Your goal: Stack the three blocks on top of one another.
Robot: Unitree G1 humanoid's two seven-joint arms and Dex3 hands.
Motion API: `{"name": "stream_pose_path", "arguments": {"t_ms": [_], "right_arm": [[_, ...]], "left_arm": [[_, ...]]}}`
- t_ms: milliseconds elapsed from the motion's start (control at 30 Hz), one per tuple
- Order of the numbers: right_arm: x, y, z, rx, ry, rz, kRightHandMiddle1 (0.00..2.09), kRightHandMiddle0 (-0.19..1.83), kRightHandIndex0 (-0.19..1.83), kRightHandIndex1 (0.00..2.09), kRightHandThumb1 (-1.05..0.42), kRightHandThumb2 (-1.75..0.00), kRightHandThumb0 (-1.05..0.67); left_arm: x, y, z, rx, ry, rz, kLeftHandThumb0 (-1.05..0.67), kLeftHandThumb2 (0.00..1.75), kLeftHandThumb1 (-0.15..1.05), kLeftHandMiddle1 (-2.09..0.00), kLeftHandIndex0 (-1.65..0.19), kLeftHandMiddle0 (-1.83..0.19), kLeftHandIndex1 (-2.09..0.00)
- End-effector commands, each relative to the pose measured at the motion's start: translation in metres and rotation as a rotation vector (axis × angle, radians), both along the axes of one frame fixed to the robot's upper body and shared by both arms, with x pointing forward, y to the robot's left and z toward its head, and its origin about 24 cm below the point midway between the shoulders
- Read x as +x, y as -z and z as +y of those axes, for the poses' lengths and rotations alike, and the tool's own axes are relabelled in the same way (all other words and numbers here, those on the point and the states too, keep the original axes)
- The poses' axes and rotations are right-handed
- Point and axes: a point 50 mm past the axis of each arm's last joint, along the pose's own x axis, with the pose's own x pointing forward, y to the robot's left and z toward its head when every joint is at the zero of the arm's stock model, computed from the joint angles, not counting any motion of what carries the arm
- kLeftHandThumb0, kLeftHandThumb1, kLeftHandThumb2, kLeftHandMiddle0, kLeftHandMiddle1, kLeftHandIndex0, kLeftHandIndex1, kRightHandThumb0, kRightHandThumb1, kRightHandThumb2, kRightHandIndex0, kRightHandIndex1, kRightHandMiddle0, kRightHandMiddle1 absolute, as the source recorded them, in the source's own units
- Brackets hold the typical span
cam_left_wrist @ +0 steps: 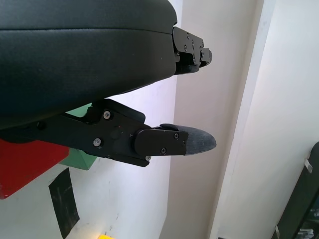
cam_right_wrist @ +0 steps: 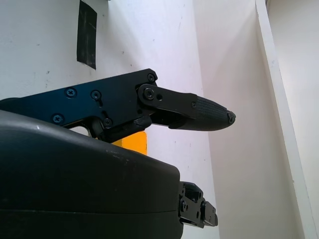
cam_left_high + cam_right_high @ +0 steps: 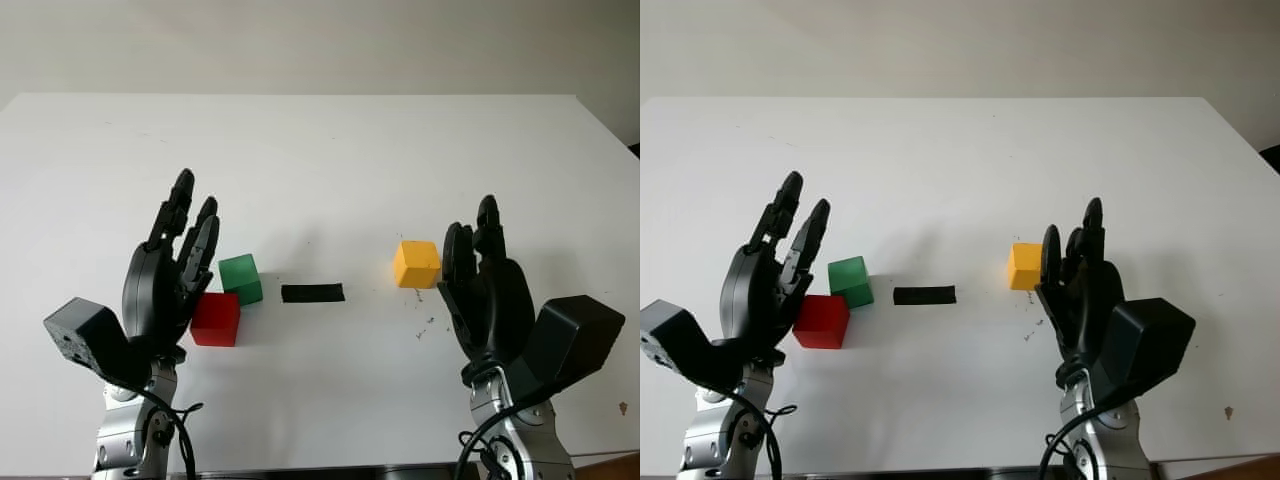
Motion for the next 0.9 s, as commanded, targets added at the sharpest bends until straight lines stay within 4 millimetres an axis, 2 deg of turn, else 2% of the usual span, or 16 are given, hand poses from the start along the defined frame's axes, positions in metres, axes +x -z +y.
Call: {"name": "stream_pose_path", "arguments": {"t_ms": [0,100,267,400,500,667,867], "right_arm": [[-0.001,-0.002,0.0,-0.009,0.004,-0.014,0.0,-0.19,-0.19,0.0,-1.05,-0.56,-0.66],[0.0,-0.002,0.001,-0.012,0.003,-0.014,0.0,-0.19,-0.19,0.0,-1.05,-0.57,-0.65],[0.0,-0.003,0.001,-0.004,0.005,-0.012,0.0,-0.19,-0.19,0.0,-1.05,-0.57,-0.64],[0.002,-0.004,0.001,-0.007,0.006,-0.015,0.0,-0.19,-0.19,0.0,-1.05,-0.57,-0.64],[0.003,-0.004,0.002,-0.012,0.001,-0.015,0.0,-0.19,-0.19,0.0,-1.05,-0.57,-0.64],[0.005,-0.005,0.003,-0.006,0.0,-0.018,0.0,-0.19,-0.19,0.0,-1.05,-0.56,-0.65],[0.006,-0.005,0.003,0.0,0.0,-0.022,0.0,-0.19,-0.19,0.0,-1.05,-0.56,-0.64]], "left_arm": [[0.0,-0.014,0.009,0.075,-0.007,-0.061,-0.44,0.31,1.05,-0.05,-0.08,-0.15,-0.05],[-0.001,-0.03,0.024,0.3,-0.041,-0.128,-0.44,0.33,1.05,-0.06,-0.1,-0.16,-0.06],[-0.01,-0.062,0.053,0.736,-0.122,-0.173,-0.64,0.31,1.05,-0.06,-0.22,-0.21,-0.09],[-0.019,-0.088,0.065,0.997,-0.112,-0.181,-0.67,0.12,1.04,-0.04,-0.29,-0.15,-0.07],[-0.025,-0.102,0.067,1.172,-0.096,-0.16,-0.72,0.07,1.02,-0.05,-0.34,-0.14,-0.08],[-0.034,-0.112,0.066,1.353,-0.049,-0.101,-0.79,0.05,0.99,-0.05,-0.38,-0.13,-0.08],[-0.044,-0.115,0.067,1.444,0.003,-0.128,-0.81,0.05,0.97,-0.05,-0.45,-0.13,-0.09]]}}
